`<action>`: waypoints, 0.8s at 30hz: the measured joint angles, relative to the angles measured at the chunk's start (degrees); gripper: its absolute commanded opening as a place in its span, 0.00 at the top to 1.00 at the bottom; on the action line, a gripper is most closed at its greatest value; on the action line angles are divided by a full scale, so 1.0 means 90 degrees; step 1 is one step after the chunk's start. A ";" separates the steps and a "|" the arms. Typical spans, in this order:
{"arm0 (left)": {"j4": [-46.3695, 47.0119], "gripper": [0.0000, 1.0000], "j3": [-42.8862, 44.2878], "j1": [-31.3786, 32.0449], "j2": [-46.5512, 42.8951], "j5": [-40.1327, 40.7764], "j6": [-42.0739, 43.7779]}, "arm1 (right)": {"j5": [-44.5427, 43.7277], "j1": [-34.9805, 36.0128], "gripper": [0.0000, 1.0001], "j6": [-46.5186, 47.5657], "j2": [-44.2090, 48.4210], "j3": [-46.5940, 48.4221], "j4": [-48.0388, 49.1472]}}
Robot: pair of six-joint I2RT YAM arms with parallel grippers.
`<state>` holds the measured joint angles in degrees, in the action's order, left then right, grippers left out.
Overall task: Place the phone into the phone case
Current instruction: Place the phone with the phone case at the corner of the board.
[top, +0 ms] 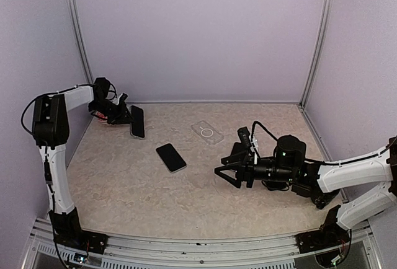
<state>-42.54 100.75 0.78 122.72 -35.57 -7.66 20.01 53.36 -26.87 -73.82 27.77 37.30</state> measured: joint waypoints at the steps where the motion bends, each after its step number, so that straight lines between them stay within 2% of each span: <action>1: -0.0136 0.87 0.0117 0.0005 0.0124 0.0027 0.0080 | 0.0010 0.0000 0.31 0.0000 -0.0005 0.0000 0.0010; 10: -0.1069 0.83 0.1064 -0.0007 0.0852 0.0316 0.0561 | 0.0063 0.0000 0.31 -0.0002 -0.0202 0.0000 0.0039; 24: -0.1236 0.76 0.1248 -0.0289 0.1076 0.0313 0.0588 | 0.0085 0.0000 0.31 0.0000 -0.0381 0.0000 0.0075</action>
<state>-53.67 111.98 -1.83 132.40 -32.75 -2.37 20.78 53.36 -26.87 -77.25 27.77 37.98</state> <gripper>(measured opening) 0.225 0.689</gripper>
